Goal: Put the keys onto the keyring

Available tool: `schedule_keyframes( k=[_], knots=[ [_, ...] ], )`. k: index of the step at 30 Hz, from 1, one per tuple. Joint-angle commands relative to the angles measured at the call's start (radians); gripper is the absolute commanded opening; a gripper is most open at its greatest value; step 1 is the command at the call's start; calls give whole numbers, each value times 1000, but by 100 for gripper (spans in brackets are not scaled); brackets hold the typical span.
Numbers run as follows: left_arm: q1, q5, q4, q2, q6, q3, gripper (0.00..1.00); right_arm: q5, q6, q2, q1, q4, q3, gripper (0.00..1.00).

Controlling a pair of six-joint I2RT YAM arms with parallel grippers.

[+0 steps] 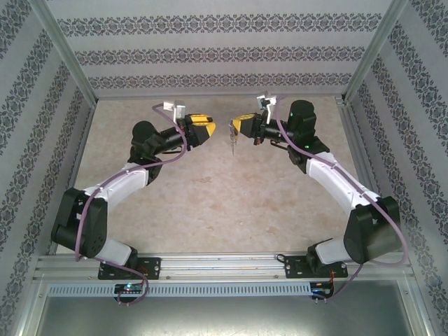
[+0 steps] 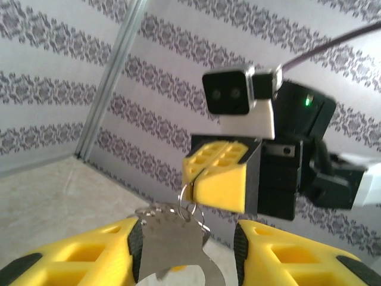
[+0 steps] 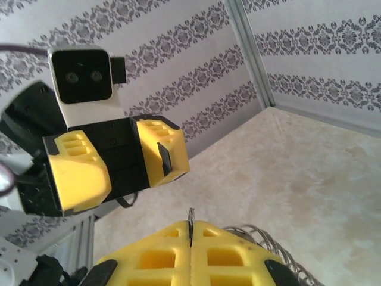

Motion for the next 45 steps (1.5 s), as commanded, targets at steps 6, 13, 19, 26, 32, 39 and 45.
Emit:
schedule_keyframes(
  k=[6,13,19,26,32,39,45],
  knots=[
    [5,168,-516,-18,313,160,48,25,-410,17,8,-526,187,0],
    [4,214,-555,23,313,211,48,-40,-430,31,16,-591,226,0],
    [-1,223,-533,51,293,220,47,-63,-401,32,28,-557,218,0],
    [-8,266,-440,95,215,230,43,-68,-394,40,53,-544,222,0],
    [-19,280,-414,112,193,236,42,-66,-395,53,63,-547,235,0],
    [-27,305,-399,120,177,232,39,-57,-395,66,68,-544,246,0],
    [-29,322,-396,123,173,228,37,-54,-393,69,67,-543,252,0]
  ],
)
